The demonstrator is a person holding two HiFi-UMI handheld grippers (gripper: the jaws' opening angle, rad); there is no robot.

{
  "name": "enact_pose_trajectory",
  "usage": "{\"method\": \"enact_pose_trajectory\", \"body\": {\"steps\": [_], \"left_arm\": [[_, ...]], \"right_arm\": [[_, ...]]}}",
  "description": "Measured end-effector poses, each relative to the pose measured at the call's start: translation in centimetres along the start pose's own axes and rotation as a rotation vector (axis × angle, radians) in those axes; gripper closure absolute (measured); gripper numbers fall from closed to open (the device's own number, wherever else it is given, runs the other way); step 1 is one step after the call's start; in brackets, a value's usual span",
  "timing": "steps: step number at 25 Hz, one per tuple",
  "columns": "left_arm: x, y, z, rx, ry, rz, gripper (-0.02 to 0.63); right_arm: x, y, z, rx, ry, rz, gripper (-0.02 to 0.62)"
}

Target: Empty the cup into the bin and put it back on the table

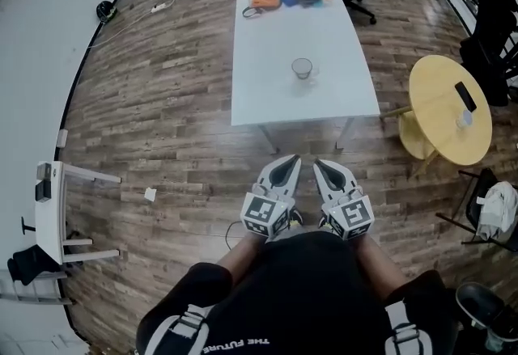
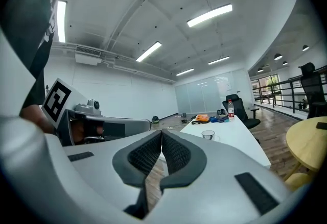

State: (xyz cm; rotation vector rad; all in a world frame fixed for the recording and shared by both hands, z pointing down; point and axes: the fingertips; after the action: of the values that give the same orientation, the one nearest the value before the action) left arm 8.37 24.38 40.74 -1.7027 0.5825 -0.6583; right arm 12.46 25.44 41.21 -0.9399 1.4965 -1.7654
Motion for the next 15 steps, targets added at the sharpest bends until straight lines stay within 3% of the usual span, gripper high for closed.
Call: {"method": "enact_pose_trajectory", "body": {"steps": [3, 7, 15], "left_arm": [[-0.9, -0.1, -1.5, -0.006, 0.009, 0.007, 0.584], [-1.2, 0.1, -3.9, -0.007, 0.013, 0.009, 0.584], [3.5, 0.2, -7.9, -0.01, 0.003, -0.014, 0.584]], "right_arm": [[1.5, -0.2, -1.4, -0.052, 0.018, -0.012, 0.578], [3.7, -0.1, -2.2, -0.037, 0.024, -0.004, 0.578], [8.3, 0.1, 2.7, -0.048, -0.012, -0.022, 0.578]]}}
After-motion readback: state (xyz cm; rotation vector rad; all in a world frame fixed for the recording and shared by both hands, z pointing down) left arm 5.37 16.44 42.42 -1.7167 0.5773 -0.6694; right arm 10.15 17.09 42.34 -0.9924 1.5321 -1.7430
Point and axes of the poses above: the fingertips, and each gripper's own axes: x forward along the fingers, z to its right, y out of its top, and after that the axes turned 9 degrees about -y, right-handed
